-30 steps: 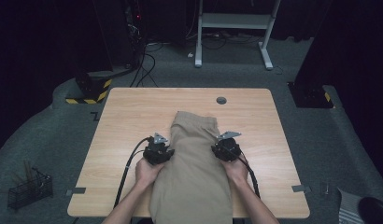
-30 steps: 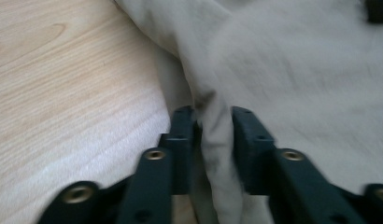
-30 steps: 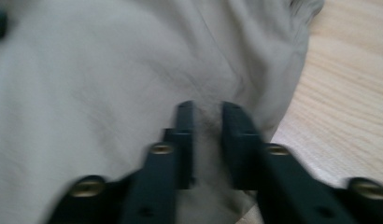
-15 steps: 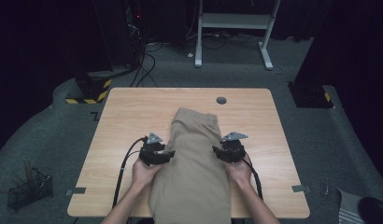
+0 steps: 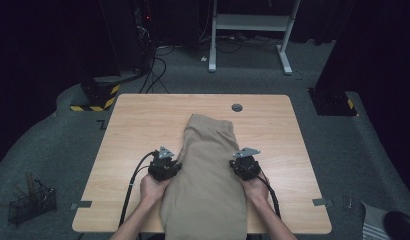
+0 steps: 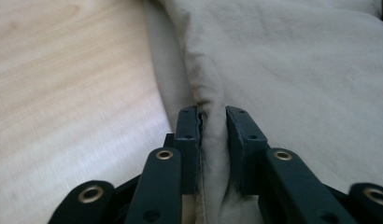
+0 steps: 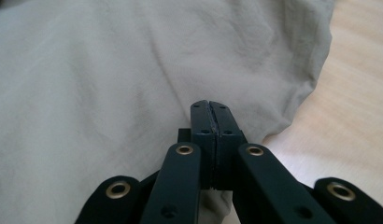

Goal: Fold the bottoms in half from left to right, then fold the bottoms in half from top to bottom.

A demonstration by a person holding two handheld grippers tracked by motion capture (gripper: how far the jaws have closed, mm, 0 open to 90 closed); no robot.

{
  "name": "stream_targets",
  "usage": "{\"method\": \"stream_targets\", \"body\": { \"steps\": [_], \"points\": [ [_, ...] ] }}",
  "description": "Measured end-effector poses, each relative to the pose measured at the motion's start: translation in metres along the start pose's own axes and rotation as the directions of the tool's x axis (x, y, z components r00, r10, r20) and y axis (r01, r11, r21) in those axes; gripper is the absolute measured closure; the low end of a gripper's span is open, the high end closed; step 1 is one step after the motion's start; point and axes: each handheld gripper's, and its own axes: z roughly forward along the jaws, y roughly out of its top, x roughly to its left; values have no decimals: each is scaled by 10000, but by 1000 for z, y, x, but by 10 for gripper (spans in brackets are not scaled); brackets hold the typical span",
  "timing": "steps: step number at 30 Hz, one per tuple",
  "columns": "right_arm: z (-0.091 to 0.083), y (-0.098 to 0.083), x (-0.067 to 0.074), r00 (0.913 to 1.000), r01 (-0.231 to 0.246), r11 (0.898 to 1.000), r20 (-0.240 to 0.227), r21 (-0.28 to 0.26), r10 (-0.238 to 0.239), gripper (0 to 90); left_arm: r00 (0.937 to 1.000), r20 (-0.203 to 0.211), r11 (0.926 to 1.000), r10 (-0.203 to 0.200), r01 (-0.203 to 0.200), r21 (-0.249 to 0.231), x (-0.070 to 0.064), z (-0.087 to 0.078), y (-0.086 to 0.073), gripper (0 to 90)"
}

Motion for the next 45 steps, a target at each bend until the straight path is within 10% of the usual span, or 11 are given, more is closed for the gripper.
{"method": "stream_targets", "body": {
  "steps": [5,13,18,25,29,34,37,45],
  "points": [
    [12,11,-10,9990,-388,9992,216,-132,391,871,9991,-264,9994,-341,340,-26,8,11,12,637],
    [-13,2,-9,9943,-1041,9928,-285,-601,1025,483,9989,286,9989,-385,392,-252,-9,-22,-7,380],
    [-30,-15,2,9946,-921,9943,-524,-540,893,501,9994,197,9995,-291,293,-106,-16,-28,-18,418],
    [-21,-22,5,9967,-519,9983,-631,-256,502,845,10000,17,10000,-8,8,-62,-12,-15,-17,650],
    [-14,-16,2,9994,-250,9993,-240,-288,243,894,9994,-171,9995,302,-303,-71,-8,-3,-6,753],
    [-2,-5,-9,9989,-398,9988,237,-285,405,875,9995,-291,9997,-76,69,-251,1,10,7,731],
    [0,-2,-16,9965,-749,9967,352,-320,760,719,9988,-224,9985,-434,426,-343,3,6,8,543],
    [-30,-16,-12,9936,-1117,9906,93,-792,1128,522,9978,484,9980,-449,469,-417,-9,-20,-11,378]
  ]
}}
